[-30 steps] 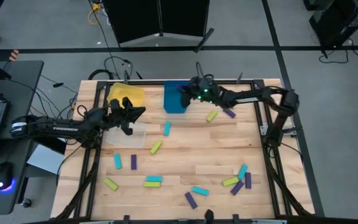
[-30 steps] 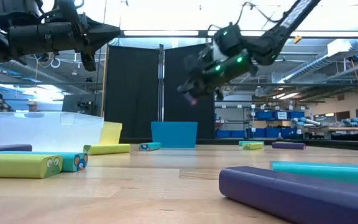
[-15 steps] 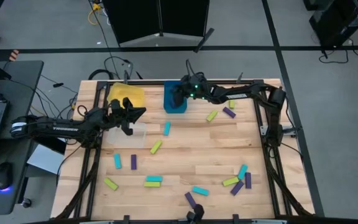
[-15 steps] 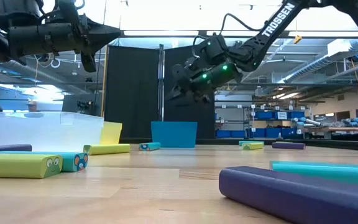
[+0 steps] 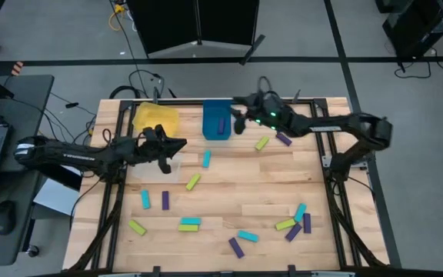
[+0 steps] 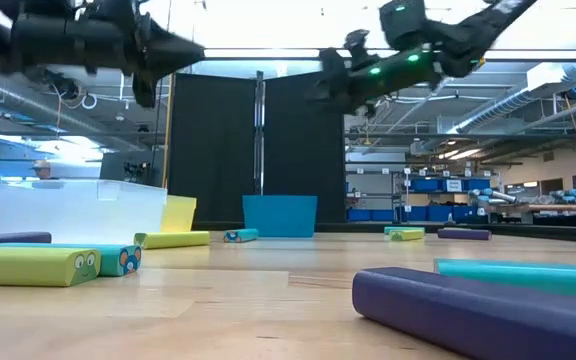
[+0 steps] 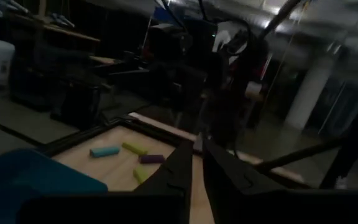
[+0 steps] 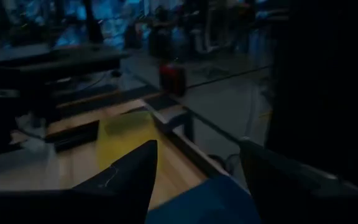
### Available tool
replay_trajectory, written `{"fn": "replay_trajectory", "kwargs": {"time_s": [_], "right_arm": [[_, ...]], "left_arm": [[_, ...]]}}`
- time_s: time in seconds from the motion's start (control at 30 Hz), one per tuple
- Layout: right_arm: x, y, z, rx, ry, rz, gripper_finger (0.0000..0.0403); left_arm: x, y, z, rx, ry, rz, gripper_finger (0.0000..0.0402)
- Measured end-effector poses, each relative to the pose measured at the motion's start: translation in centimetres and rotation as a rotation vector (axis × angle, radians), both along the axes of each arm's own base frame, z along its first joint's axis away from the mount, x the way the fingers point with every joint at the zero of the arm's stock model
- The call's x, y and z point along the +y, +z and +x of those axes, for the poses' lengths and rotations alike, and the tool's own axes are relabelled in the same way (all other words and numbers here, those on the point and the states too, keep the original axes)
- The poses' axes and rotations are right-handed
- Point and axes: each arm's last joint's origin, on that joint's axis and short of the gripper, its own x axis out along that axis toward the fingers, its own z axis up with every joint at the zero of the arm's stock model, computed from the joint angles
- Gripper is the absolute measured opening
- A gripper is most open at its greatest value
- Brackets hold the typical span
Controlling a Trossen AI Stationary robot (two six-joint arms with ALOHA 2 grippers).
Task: Sort blocks
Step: Put the green block into the yellow bin
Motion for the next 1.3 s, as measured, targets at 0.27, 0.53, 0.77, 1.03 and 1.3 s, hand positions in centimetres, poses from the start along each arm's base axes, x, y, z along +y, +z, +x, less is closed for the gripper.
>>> {"fn": "replay_trajectory", "kwargs": {"time_s": [0.27,0.53,0.77,1.03,1.3], "right_arm": [[1.8,-1.9,-4.1,-0.034,-0.003,0.023,0.0236],[2.1,-3.3,-4.7,0.015,0.001,0.029,0.0235],[2.1,-3.2,-4.6,0.023,0.036,0.005,0.0235],[2.3,-3.3,-4.5,0.037,0.112,-0.001,0.0233],[2.4,-3.3,-4.5,0.049,0.136,-0.019,0.0228]], "left_arm": [[-2.9,3.3,1.9,0.300,-0.029,0.041,0.0125],[-4.7,0.4,7.3,0.525,0.024,-0.042,0.0138],[-5.7,-2.2,12.5,0.758,0.067,-0.067,0.0138],[-5.8,-2.9,15.0,1.089,0.186,-0.226,0.0138],[-5.5,-5.0,17.3,1.244,0.137,-0.310,0.0178]]}}
